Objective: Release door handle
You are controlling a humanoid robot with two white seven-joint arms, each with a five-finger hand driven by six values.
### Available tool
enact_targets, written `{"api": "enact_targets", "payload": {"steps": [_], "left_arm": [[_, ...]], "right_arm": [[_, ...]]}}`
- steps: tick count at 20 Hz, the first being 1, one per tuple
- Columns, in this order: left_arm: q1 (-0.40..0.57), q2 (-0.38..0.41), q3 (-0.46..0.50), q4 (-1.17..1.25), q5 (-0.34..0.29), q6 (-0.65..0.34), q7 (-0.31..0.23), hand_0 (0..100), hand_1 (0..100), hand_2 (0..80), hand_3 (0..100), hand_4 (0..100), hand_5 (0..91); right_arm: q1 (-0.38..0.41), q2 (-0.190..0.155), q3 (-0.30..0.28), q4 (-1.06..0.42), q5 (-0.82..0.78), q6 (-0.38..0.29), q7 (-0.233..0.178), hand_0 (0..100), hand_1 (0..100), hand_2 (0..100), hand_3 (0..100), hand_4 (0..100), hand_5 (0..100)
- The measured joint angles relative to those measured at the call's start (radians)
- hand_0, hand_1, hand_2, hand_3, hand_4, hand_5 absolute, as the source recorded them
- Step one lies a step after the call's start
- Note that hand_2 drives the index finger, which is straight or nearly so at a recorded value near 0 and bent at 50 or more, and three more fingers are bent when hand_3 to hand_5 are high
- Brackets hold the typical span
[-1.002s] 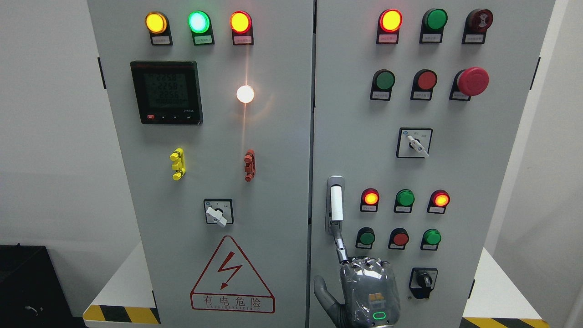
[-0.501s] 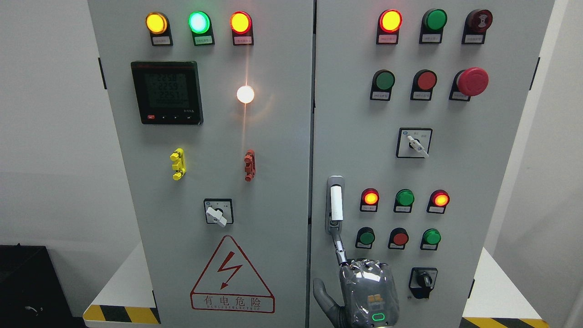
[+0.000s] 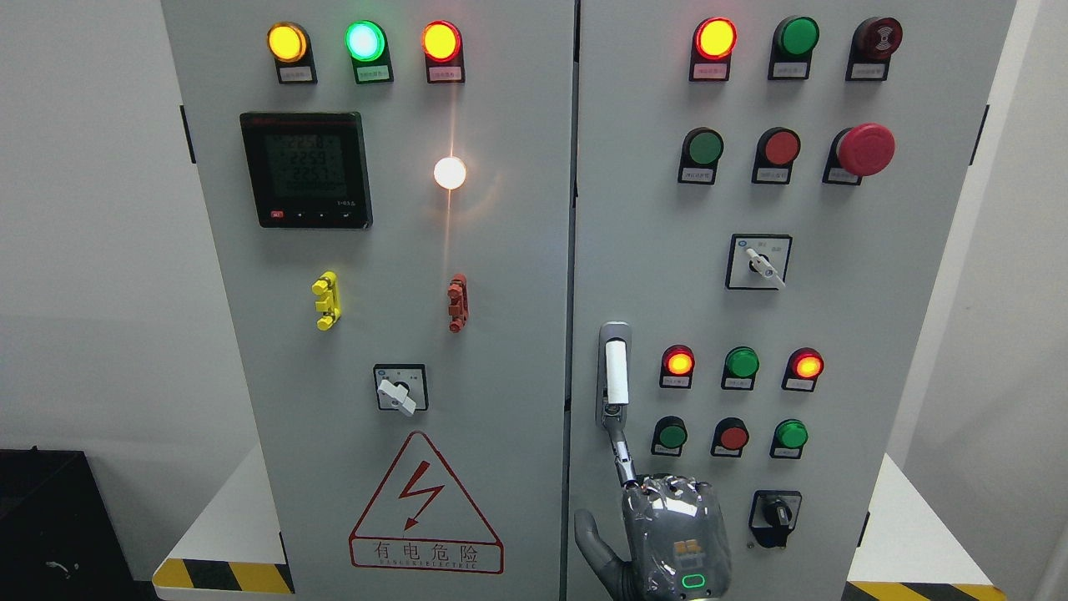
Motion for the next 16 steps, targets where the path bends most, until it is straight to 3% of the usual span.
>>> {"api": "enact_targets", "payload": {"steps": [16], "left_arm": [[0.000, 0.000, 0.000, 0.000, 0.000, 0.000, 0.000, 12, 56, 0.0, 0, 0, 0.0]], "right_arm": [[-0.003, -0.001, 0.002, -0.003, 0.001, 0.000, -0.002, 43, 29, 32, 98, 96, 100]]}}
